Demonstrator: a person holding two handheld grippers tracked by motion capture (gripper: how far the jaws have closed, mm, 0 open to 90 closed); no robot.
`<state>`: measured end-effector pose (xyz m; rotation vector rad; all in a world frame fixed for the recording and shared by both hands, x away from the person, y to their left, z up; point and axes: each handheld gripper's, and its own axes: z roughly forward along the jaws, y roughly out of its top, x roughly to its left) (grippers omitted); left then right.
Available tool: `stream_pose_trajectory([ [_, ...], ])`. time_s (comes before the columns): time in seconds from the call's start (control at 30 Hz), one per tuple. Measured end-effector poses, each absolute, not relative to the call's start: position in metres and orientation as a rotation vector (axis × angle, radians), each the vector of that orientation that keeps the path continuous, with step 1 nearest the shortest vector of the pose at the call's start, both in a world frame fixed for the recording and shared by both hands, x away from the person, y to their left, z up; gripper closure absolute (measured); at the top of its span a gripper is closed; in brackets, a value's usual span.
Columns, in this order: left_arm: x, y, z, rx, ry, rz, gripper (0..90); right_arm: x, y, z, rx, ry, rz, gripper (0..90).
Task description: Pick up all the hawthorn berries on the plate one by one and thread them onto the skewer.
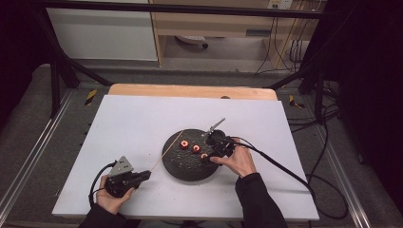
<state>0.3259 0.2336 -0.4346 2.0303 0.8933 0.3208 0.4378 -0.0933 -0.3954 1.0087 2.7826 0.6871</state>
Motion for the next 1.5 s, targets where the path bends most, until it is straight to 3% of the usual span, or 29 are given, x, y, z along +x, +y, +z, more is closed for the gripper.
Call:
stream_pose_trajectory([
  [0.57, 0.326, 0.234, -0.434, 2.030, 0.890, 0.320, 87.9, 0.454, -0.076, -0.401, 1.009, 2.858, 0.592, 51.2],
  [1.5, 0.325, 0.232, -0.434, 2.038, 0.884, 0.330, 87.9, 0.453, -0.075, -0.397, 1.026, 2.872, 0.615, 60.4],
])
